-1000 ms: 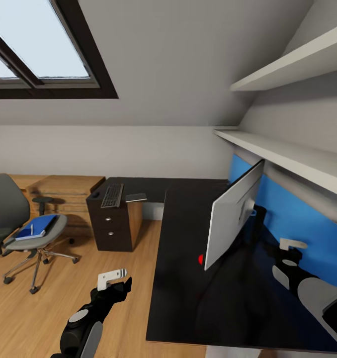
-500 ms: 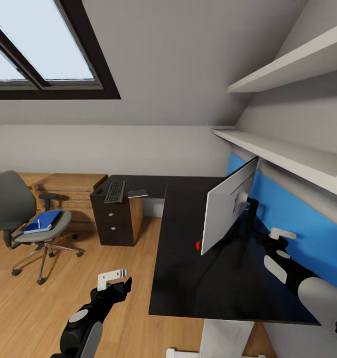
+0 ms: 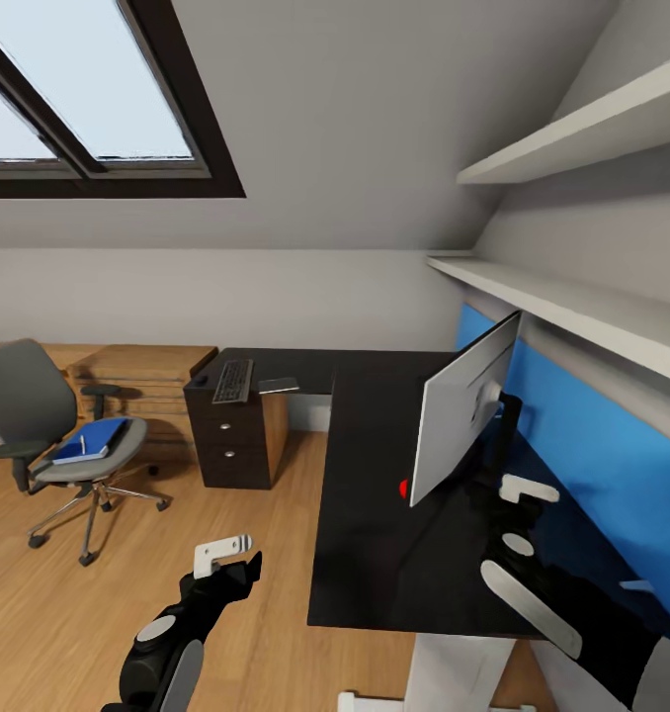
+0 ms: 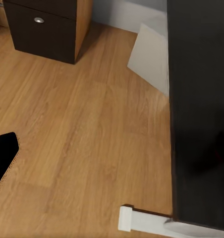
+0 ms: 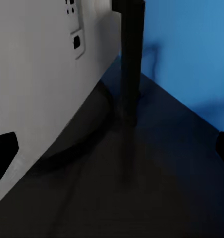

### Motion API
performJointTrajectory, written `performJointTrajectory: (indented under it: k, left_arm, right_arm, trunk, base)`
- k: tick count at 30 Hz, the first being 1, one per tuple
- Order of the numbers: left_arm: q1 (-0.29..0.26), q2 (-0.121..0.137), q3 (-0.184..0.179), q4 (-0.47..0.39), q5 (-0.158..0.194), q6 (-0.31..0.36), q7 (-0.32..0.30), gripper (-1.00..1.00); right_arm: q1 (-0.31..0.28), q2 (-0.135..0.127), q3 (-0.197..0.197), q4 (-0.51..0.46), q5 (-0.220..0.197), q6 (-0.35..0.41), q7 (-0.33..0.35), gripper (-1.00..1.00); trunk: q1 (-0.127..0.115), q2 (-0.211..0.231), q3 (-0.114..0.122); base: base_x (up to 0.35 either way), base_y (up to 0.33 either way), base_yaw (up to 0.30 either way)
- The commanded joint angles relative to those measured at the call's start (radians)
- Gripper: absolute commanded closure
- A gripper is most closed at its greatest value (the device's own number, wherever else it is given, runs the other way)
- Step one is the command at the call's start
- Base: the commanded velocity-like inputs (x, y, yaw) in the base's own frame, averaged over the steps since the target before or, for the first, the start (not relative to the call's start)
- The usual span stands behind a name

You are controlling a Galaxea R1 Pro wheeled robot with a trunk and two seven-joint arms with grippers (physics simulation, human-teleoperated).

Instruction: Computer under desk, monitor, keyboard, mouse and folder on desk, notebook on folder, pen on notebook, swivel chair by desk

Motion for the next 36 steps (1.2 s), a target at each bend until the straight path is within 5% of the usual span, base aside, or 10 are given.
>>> performJointTrajectory:
  k: [1,8,20,24,30,36]
  left_arm:
    - [-0.001,0.0,-0.001,-0.001,0.011,0.003,0.009,-1.0]
    - [-0.001,0.0,-0.001,-0.001,0.01,0.003,0.009,-1.0]
    - [-0.001,0.0,-0.002,0.0,0.01,0.003,0.009,-1.0]
    - [-0.001,0.0,-0.002,0.0,0.01,0.003,0.009,-1.0]
    - [-0.001,0.0,-0.002,0.0,0.01,0.002,0.009,-1.0]
    - [-0.001,0.0,-0.002,0.0,0.01,0.003,0.009,-1.0]
  right_arm:
    - [-0.001,0.002,0.02,-0.013,-0.006,-0.006,-0.009,-1.0]
    - [0.003,0.025,0.085,-0.057,0.0,-0.006,-0.025,-1.0]
    - [0.004,0.028,0.091,-0.061,0.011,-0.008,-0.028,-1.0]
    - [0.004,0.039,0.092,-0.059,0.047,-0.009,-0.064,-1.0]
    - [0.004,0.092,0.091,-0.051,0.134,-0.008,-0.233,-1.0]
    - [0.004,0.11,0.091,-0.022,0.191,-0.008,-0.293,-1.0]
  trunk:
    - [0.0,-0.001,-0.001]
    - [0.0,-0.001,-0.001]
    - [0.0,-0.001,-0.001]
    - [0.0,-0.001,-0.001]
    - [0.0,-0.001,-0.001]
    - [0.0,-0.001,-0.001]
  base:
    - [0.0,0.283,0.0]
    - [0.0,0.298,0.0]
    - [0.0,0.201,0.0]
    - [0.071,0.026,0.0]
    - [0.222,0.004,0.0]
    - [0.072,0.001,0.0]
